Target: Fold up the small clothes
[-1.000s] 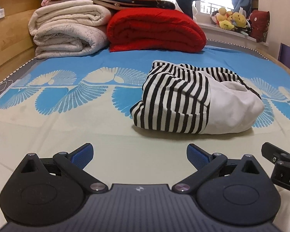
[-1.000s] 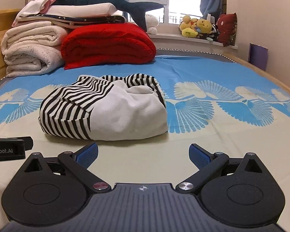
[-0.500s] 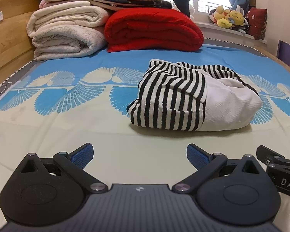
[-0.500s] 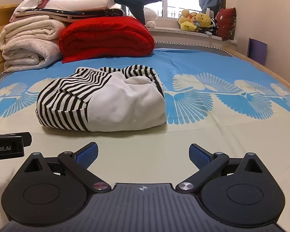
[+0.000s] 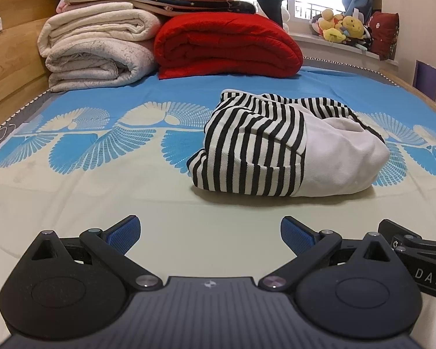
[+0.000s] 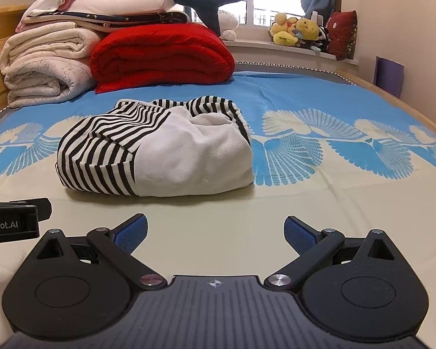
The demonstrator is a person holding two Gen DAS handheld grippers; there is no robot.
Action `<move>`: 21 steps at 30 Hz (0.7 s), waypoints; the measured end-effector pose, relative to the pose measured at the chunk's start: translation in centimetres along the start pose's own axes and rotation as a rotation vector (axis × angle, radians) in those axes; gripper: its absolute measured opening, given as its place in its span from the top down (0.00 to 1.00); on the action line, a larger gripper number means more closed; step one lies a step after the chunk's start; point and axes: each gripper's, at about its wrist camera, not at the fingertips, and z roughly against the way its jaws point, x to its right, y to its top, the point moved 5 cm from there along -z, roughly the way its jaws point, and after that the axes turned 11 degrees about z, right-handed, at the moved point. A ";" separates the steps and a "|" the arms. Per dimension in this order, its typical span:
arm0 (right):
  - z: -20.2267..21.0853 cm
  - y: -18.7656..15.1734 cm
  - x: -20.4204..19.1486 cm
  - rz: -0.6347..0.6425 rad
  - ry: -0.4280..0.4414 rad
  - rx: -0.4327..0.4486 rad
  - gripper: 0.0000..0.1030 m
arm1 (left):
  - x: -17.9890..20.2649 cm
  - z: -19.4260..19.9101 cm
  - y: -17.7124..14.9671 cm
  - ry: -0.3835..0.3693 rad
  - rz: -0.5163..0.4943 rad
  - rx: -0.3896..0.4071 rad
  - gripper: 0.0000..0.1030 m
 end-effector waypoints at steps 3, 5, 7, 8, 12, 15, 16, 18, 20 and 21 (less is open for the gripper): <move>0.0 0.0 -0.1 0.002 -0.001 -0.002 0.03 | 0.0 0.0 0.0 0.000 -0.004 0.003 0.00; -0.1 0.0 -0.2 0.004 -0.001 -0.004 0.03 | 0.0 0.0 0.0 0.001 -0.008 0.004 0.00; 0.0 0.0 -0.2 0.005 -0.001 -0.004 0.03 | 0.0 0.0 -0.1 0.003 -0.006 0.002 0.00; -0.1 0.0 -0.2 0.005 -0.001 -0.005 0.03 | -0.1 -0.1 -0.1 0.002 -0.005 0.001 0.00; 0.0 -0.1 -0.2 0.005 0.000 -0.006 0.03 | -0.1 -0.1 -0.1 0.002 -0.006 0.001 0.00; -0.1 -0.1 -0.2 0.005 0.001 -0.006 0.03 | -0.2 -0.1 -0.1 0.003 -0.007 0.001 0.00; 0.0 -0.1 -0.2 0.004 0.001 -0.006 0.03 | -0.2 -0.1 -0.1 0.003 -0.008 0.000 0.00; 0.0 0.0 -0.3 0.004 0.001 -0.006 0.03 | -0.2 -0.1 -0.1 0.004 -0.008 0.000 0.00; 0.0 0.0 -0.3 0.004 -0.001 -0.006 0.03 | -0.2 -0.1 -0.1 0.004 -0.010 0.000 0.00; 0.0 0.0 -0.3 0.003 0.000 -0.005 0.03 | -0.2 -0.1 -0.1 0.005 -0.008 0.001 0.00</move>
